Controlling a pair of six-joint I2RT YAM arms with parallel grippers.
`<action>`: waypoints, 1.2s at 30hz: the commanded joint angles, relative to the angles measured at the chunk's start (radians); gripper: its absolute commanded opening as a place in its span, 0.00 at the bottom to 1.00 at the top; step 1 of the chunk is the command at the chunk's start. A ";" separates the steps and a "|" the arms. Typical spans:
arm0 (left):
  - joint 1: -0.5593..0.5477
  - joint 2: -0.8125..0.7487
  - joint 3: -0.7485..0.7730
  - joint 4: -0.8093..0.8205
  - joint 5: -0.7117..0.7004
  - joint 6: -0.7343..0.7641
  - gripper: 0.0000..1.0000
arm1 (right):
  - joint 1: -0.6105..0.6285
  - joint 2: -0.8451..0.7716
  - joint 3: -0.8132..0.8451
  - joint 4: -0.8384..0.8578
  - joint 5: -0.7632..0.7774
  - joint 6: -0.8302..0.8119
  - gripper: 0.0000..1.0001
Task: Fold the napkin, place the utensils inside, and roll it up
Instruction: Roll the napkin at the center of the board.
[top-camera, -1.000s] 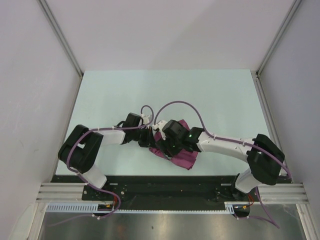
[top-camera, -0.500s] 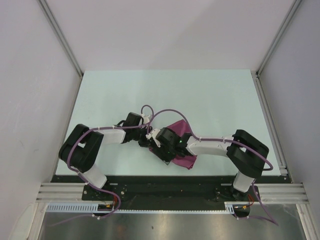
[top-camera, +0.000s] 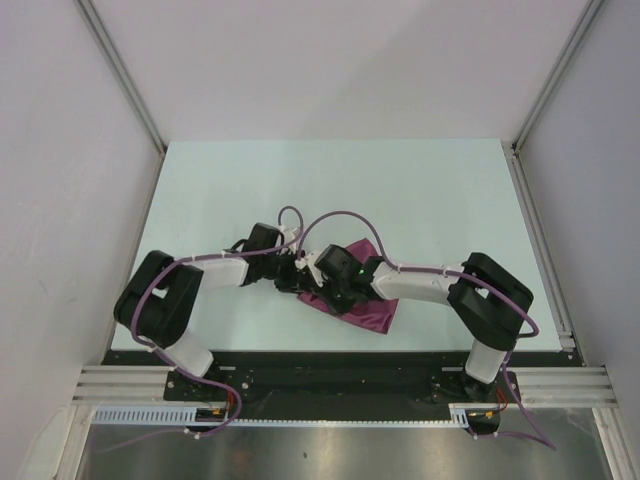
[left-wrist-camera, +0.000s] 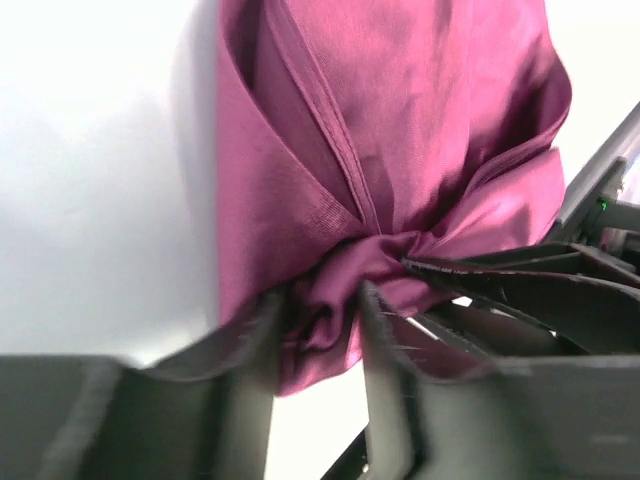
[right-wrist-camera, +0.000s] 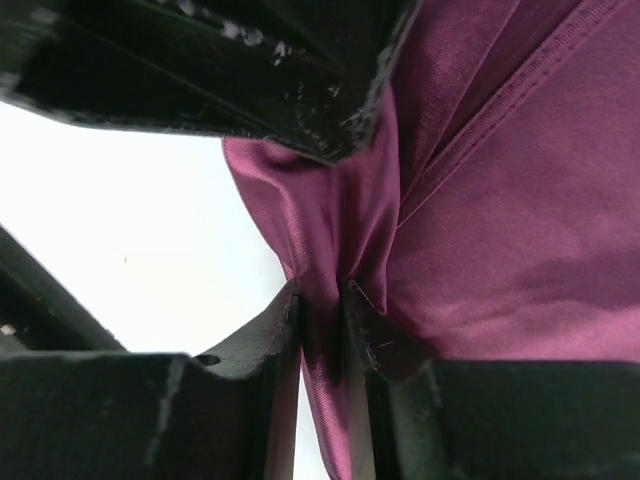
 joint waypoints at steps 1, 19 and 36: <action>0.057 -0.104 0.000 -0.023 -0.087 0.003 0.51 | -0.020 0.040 -0.007 -0.134 -0.211 0.014 0.21; 0.110 -0.347 -0.287 0.232 -0.021 -0.090 0.76 | -0.251 0.169 0.087 -0.141 -0.806 -0.029 0.15; 0.007 -0.101 -0.254 0.404 0.016 -0.147 0.68 | -0.362 0.307 0.092 -0.093 -0.950 -0.052 0.13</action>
